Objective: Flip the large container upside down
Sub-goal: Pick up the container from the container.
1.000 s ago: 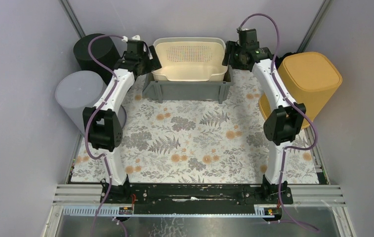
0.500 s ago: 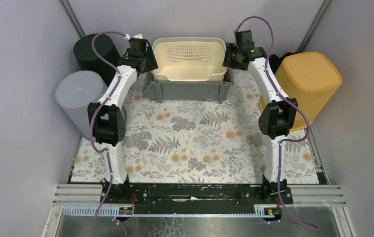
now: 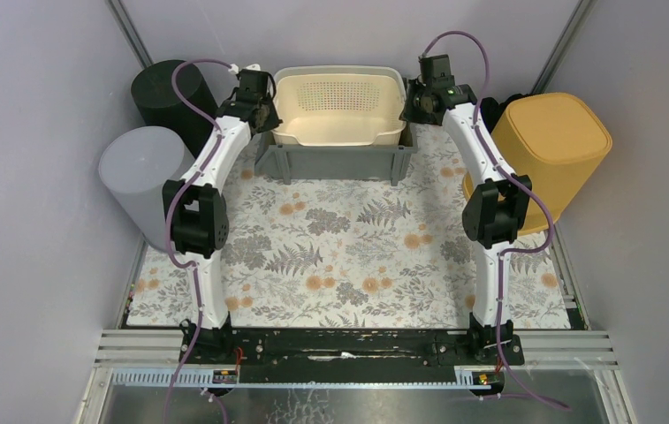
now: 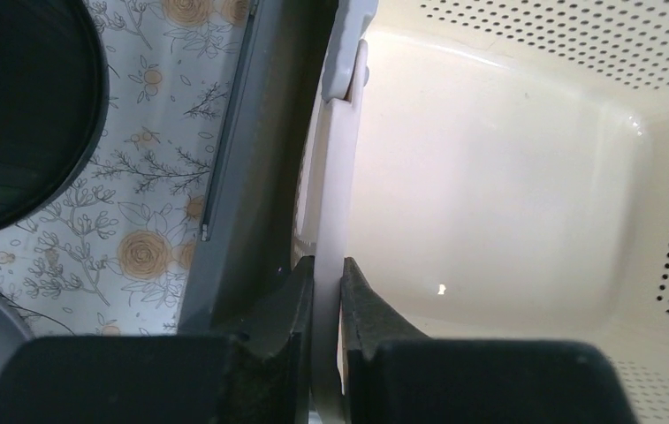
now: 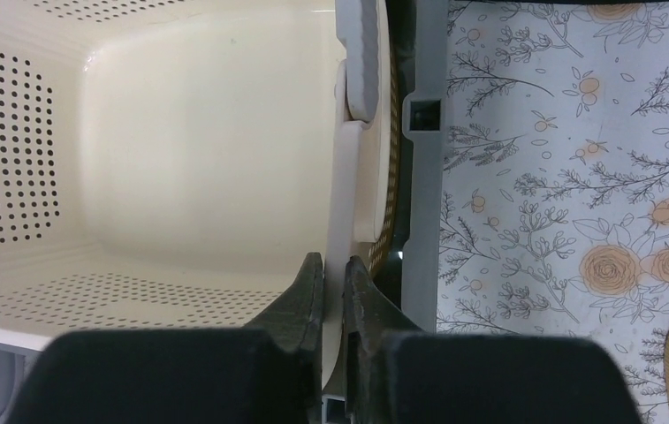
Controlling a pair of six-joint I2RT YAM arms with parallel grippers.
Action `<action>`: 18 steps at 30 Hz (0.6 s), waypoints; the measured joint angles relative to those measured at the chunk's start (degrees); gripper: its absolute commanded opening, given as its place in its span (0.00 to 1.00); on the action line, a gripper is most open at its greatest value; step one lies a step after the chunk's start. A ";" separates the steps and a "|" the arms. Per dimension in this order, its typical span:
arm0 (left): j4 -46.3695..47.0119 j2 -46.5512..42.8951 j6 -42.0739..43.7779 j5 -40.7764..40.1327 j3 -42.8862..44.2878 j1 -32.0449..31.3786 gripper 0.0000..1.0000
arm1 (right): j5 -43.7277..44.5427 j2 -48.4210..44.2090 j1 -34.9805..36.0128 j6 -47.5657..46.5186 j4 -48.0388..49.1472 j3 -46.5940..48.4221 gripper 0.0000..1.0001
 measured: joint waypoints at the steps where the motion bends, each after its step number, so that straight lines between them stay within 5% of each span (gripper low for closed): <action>1: -0.15 0.00 -0.59 0.00 0.26 0.04 0.02 | -0.02 0.00 0.00 0.39 -0.04 0.00 0.00; 18: -2.34 0.04 -2.47 1.57 3.28 0.28 0.00 | -1.09 0.00 -0.02 1.77 -0.24 -0.02 0.00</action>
